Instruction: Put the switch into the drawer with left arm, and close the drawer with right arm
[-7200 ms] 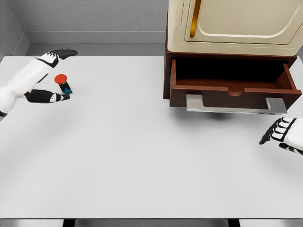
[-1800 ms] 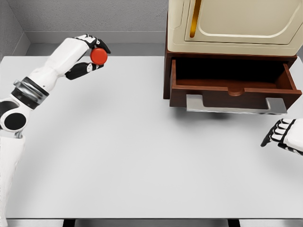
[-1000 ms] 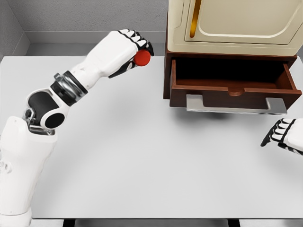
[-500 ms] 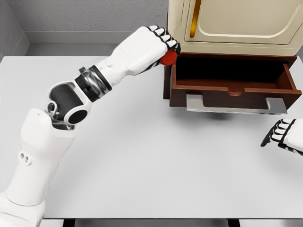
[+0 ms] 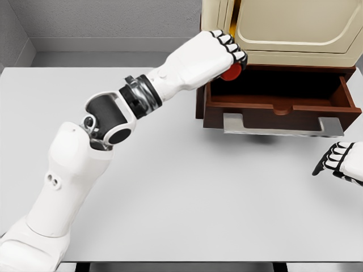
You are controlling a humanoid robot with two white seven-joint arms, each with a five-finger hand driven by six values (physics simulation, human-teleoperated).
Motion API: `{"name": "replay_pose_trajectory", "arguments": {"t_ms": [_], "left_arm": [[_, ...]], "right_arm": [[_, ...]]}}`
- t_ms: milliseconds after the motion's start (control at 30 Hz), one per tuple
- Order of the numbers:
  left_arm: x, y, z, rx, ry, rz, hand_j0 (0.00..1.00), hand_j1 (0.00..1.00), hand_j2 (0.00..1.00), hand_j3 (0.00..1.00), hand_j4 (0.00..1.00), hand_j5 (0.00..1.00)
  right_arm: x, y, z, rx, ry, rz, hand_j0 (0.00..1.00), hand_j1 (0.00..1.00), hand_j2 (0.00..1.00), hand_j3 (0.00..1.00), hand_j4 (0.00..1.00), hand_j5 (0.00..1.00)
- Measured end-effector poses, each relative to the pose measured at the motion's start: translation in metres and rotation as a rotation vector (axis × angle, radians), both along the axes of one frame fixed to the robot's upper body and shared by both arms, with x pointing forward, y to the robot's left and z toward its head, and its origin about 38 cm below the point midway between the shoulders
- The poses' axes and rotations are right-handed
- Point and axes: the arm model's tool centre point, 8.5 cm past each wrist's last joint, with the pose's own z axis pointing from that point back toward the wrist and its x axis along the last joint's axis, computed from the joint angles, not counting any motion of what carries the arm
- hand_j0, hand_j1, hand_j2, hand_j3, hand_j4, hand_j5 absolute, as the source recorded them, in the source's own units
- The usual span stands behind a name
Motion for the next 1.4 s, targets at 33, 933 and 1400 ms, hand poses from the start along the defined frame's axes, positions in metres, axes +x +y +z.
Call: {"name": "replay_pose_trajectory", "arguments": {"t_ms": [33, 933, 1400], "left_arm": [[0.0, -0.003, -0.002, 0.004, 0.002, -0.003, 0.35, 0.35, 0.35, 0.35, 0.35, 0.35], [0.014, -0.041, -0.02, 0.107, 0.023, -0.003, 0.56, 0.56, 0.56, 0.56, 0.56, 0.56], [0.015, -0.041, -0.023, 0.133, 0.006, 0.015, 0.66, 0.66, 0.66, 0.66, 0.66, 0.66]], "right_arm": [[0.0, 0.0, 0.0, 0.0, 0.0, 0.0, 0.59, 0.59, 0.59, 0.59, 0.59, 0.59], [0.0, 0.0, 0.0, 0.0, 0.0, 0.0, 0.59, 0.59, 0.59, 0.59, 0.59, 0.59], [0.0, 0.0, 0.0, 0.0, 0.0, 0.0, 0.59, 0.59, 0.59, 0.59, 0.59, 0.59]]}}
